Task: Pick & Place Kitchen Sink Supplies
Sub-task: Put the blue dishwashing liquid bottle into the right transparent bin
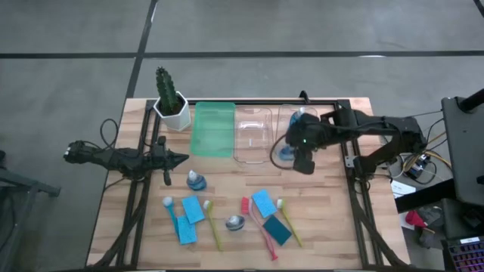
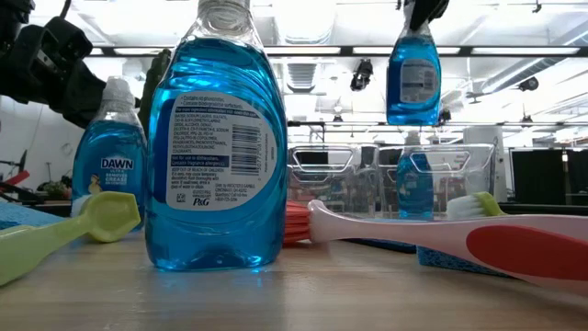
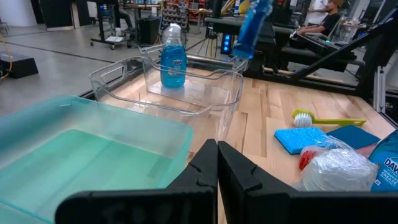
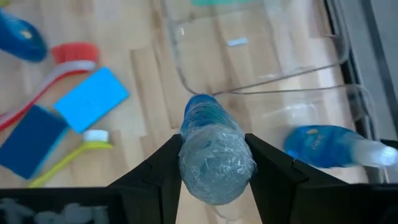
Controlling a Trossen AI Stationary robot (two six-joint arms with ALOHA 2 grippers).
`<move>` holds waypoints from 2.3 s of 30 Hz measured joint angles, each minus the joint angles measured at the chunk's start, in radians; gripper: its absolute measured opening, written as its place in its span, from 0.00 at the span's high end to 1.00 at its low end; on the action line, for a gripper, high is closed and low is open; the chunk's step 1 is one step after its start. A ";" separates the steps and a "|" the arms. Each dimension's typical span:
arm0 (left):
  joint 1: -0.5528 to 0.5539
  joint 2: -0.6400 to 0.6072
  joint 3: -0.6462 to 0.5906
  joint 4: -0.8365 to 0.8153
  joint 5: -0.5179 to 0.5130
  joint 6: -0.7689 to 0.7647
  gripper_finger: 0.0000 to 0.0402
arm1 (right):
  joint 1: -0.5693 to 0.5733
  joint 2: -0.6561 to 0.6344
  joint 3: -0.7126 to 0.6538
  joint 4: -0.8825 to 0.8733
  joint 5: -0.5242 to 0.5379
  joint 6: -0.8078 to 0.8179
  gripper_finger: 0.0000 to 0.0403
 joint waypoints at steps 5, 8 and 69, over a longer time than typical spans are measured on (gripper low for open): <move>0.000 0.000 0.000 0.000 0.000 0.000 0.99 | -0.080 -0.002 -0.002 -0.004 0.000 -0.085 0.63; 0.000 0.000 0.000 0.000 0.000 0.000 0.99 | -0.133 -0.002 -0.002 -0.004 0.000 -0.122 0.63; 0.000 0.000 0.000 0.000 0.000 0.000 0.99 | -0.675 -0.171 -0.592 0.391 -0.299 -0.303 0.63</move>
